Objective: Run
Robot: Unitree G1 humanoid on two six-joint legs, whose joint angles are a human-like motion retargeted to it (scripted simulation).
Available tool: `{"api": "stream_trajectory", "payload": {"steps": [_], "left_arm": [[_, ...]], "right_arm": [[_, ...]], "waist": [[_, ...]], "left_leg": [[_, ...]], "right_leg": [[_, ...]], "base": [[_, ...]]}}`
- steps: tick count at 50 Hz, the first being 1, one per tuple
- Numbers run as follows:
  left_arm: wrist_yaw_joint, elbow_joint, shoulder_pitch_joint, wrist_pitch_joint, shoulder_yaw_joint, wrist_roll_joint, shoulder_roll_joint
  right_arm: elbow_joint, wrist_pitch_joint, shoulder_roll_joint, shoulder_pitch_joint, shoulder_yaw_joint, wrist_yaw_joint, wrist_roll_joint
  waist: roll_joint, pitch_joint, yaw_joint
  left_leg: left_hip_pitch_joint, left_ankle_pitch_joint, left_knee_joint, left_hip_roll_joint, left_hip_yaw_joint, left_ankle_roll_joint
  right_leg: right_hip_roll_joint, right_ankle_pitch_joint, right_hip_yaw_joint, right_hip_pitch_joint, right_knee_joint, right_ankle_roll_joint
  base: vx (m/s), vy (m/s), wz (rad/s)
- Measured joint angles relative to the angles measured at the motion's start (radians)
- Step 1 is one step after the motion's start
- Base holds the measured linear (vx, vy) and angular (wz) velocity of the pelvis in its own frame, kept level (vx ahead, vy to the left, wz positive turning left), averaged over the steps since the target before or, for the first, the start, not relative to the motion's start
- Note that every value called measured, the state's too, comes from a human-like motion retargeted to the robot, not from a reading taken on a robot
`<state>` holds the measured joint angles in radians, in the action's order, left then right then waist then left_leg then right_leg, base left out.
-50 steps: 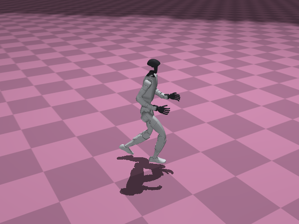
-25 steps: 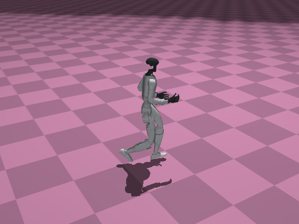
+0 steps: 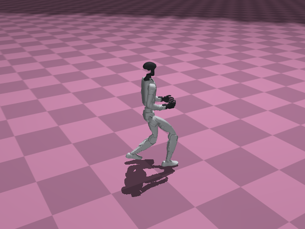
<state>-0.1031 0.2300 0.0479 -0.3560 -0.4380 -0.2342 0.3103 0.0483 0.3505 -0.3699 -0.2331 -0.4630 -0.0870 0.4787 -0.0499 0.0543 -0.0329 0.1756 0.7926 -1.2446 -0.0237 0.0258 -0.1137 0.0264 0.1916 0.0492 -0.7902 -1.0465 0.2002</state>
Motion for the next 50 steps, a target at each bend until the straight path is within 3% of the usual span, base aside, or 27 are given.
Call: {"api": "stream_trajectory", "payload": {"steps": [2, 7, 10, 15, 18, 23, 30, 35, 41, 46, 50], "left_arm": [[0.014, 0.041, 0.017, 0.009, -0.006, -0.012, -0.012], [0.050, 0.166, 0.062, 0.042, 0.010, -0.034, -0.049], [0.082, 0.237, 0.078, 0.057, 0.018, -0.044, -0.052], [0.126, 0.343, 0.086, 0.069, 0.019, -0.039, -0.035], [0.128, 0.398, 0.074, 0.072, 0.019, -0.020, -0.025], [0.123, 0.483, 0.038, 0.073, 0.014, 0.024, -0.021], [0.116, 0.602, -0.023, 0.078, -0.008, 0.097, -0.053], [0.114, 0.697, -0.059, 0.082, -0.032, 0.150, -0.089], [0.122, 0.795, -0.061, 0.093, -0.058, 0.197, -0.127], [0.104, 0.843, -0.046, 0.106, -0.053, 0.213, -0.144], [0.062, 0.851, -0.044, 0.114, -0.024, 0.232, -0.142]], "right_arm": [[-0.018, -0.003, 0.009, 0.007, 0.005, -0.001, 0.019], [-0.081, 0.002, 0.039, 0.052, 0.027, -0.003, 0.094], [-0.114, 0.009, 0.048, 0.069, 0.037, 0.006, 0.148], [-0.158, 0.010, 0.047, 0.064, 0.048, 0.026, 0.187], [-0.172, 0.010, 0.041, 0.050, 0.058, 0.027, 0.179], [-0.189, 0.009, 0.026, 0.021, 0.079, 0.033, 0.141], [-0.217, 0.013, 0.007, 0.002, 0.109, 0.024, 0.058], [-0.240, 0.025, 0.006, 0.015, 0.138, -0.009, 0.012], [-0.234, 0.048, 0.016, 0.018, 0.212, -0.050, 0.005], [-0.157, 0.068, 0.023, 0.006, 0.292, -0.071, 0.027], [-0.045, 0.077, 0.019, 0.001, 0.360, -0.080, 0.039]], "waist": [[-0.007, -0.002, 0.011], [-0.021, -0.003, 0.033], [-0.026, -0.011, 0.039], [-0.031, -0.031, 0.033], [-0.033, -0.040, 0.026], [-0.022, -0.048, 0.008], [-0.008, -0.043, 0.011], [-0.005, -0.043, 0.038], [0.009, -0.050, 0.052], [0.045, -0.036, 0.021], [0.059, -0.023, -0.022]], "left_leg": [[-0.027, -0.020, -0.063, 0.033, -0.024, 0.011], [0.002, -0.186, -0.206, 0.195, 0.003, 0.014], [0.072, -0.225, -0.229, 0.290, 0.075, -0.010], [0.153, -0.220, -0.154, 0.344, 0.226, 0.004], [0.183, -0.210, -0.084, 0.329, 0.295, 0.032], [0.205, -0.177, 0.038, 0.279, 0.366, 0.051], [0.251, -0.089, 0.086, 0.228, 0.380, 0.025], [0.328, -0.069, 0.070, 0.216, 0.382, 0.014], [0.382, -0.095, 0.117, 0.121, 0.336, 0.002], [0.386, -0.142, 0.151, -0.024, 0.264, -0.018], [0.419, -0.162, 0.132, -0.131, 0.159, -0.016]], "right_leg": [[-0.001, 0.001, -0.025, 0.010, -0.081, -0.021], [-0.064, 0.088, -0.166, 0.116, -0.155, -0.108], [-0.096, 0.042, -0.230, 0.193, -0.109, -0.105], [-0.117, -0.035, -0.295, 0.291, -0.007, -0.071], [-0.127, -0.003, -0.325, 0.335, 0.036, -0.070], [-0.157, 0.140, -0.351, 0.396, 0.073, -0.082], [-0.209, 0.342, -0.373, 0.417, 0.050, -0.111], [-0.256, 0.406, -0.422, 0.399, 0.019, -0.116], [-0.315, 0.392, -0.411, 0.389, -0.059, -0.073], [-0.396, 0.245, -0.333, 0.348, -0.281, -0.009], [-0.382, 0.144, -0.239, 0.261, -0.478, 0.029]], "base": [[0.67, -0.30, 1.34], [0.53, -0.32, 1.62], [0.35, -0.30, 1.95], [0.23, -0.23, 2.05], [0.19, -0.19, 2.10], [0.15, -0.17, 2.07], [0.04, -0.10, 1.63], [-0.02, 0.02, 1.34], [0.00, 0.11, 1.60], [0.04, 0.15, 2.02], [0.09, 0.09, 1.99]]}}
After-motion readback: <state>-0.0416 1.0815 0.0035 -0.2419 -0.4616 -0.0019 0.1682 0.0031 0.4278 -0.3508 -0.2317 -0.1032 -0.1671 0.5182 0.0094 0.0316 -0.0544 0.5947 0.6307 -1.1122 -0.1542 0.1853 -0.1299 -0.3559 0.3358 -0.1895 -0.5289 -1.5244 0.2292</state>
